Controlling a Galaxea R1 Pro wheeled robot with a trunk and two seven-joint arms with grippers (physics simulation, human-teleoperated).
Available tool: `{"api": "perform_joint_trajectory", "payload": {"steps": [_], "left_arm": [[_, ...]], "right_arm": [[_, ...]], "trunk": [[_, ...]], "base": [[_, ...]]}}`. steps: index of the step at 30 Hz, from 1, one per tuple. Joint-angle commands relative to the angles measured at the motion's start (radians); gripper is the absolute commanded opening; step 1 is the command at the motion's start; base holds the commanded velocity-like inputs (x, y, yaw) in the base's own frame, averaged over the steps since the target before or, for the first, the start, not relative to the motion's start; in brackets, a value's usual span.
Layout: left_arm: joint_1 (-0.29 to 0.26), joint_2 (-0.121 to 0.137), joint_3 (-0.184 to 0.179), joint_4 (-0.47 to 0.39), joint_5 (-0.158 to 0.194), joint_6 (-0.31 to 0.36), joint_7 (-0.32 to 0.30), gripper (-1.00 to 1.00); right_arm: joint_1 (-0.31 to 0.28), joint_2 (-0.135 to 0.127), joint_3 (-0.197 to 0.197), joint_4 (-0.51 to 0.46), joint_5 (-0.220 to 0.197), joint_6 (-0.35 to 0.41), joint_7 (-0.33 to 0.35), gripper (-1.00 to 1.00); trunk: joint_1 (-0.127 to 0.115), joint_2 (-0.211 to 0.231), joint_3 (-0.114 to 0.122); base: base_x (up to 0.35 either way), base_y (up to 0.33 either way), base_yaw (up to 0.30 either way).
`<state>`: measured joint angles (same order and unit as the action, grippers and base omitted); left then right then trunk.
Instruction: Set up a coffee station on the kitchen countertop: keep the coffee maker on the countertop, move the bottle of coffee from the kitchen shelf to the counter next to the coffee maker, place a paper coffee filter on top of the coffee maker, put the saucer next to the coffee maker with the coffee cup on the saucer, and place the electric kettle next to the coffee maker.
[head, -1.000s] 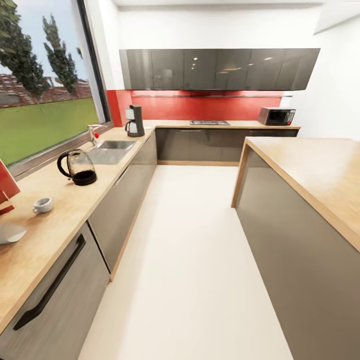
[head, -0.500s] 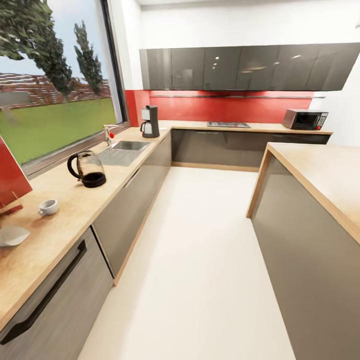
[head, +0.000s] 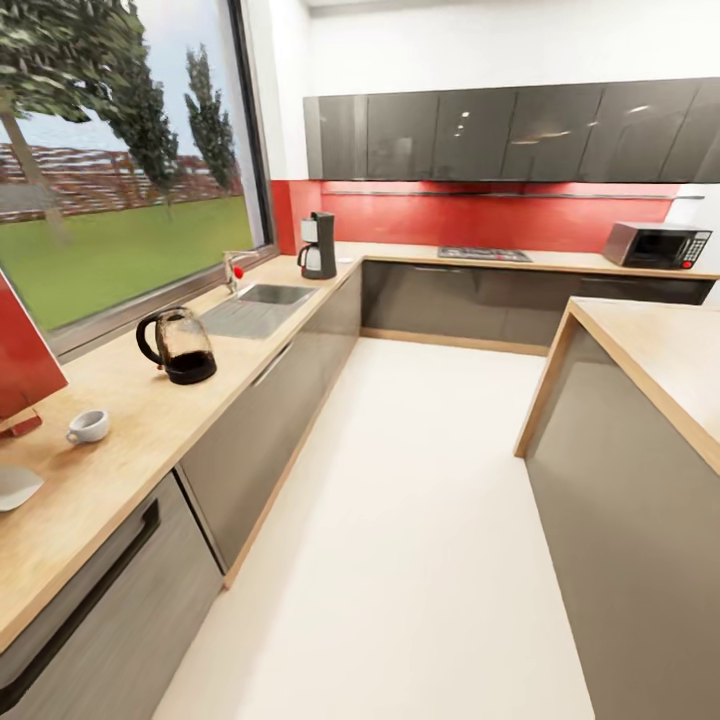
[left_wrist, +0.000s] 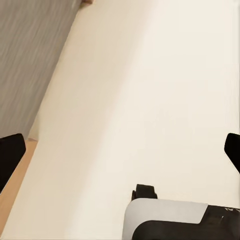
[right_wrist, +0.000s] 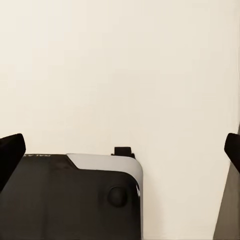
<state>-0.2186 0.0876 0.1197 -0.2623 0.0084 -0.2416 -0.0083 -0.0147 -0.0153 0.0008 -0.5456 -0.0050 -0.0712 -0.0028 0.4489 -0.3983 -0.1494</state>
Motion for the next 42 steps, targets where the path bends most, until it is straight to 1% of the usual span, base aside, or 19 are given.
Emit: {"api": "perform_joint_trajectory", "payload": {"steps": [1,17,21,30,42], "left_arm": [[-0.001,0.000,0.002,0.001,0.001,-0.003,-0.001,1.00],[-0.001,-0.001,0.002,0.001,0.002,-0.003,-0.001,1.00],[-0.001,-0.002,0.001,0.002,0.001,-0.003,-0.001,1.00],[-0.001,-0.002,0.001,0.002,0.002,-0.003,-0.001,1.00],[-0.001,-0.002,0.002,0.002,0.002,-0.004,-0.001,1.00]], "right_arm": [[-0.001,0.000,0.000,0.001,0.000,-0.003,0.000,1.00],[-0.001,0.000,0.003,0.004,0.001,-0.004,-0.001,1.00],[-0.001,0.000,0.002,0.004,0.000,-0.004,-0.002,1.00],[-0.001,0.000,0.001,0.006,-0.001,-0.003,-0.002,1.00],[-0.001,0.001,0.001,0.007,-0.001,-0.002,-0.002,1.00]], "trunk": [[0.001,-0.002,-0.002],[0.001,-0.002,-0.002],[0.001,-0.002,-0.002],[0.001,-0.002,-0.002],[0.001,-0.002,-0.002]], "base": [[0.322,-0.078,0.007],[0.333,-0.009,0.001],[0.305,-0.160,0.020],[0.268,-0.214,0.247],[0.203,-0.248,0.278]]}}
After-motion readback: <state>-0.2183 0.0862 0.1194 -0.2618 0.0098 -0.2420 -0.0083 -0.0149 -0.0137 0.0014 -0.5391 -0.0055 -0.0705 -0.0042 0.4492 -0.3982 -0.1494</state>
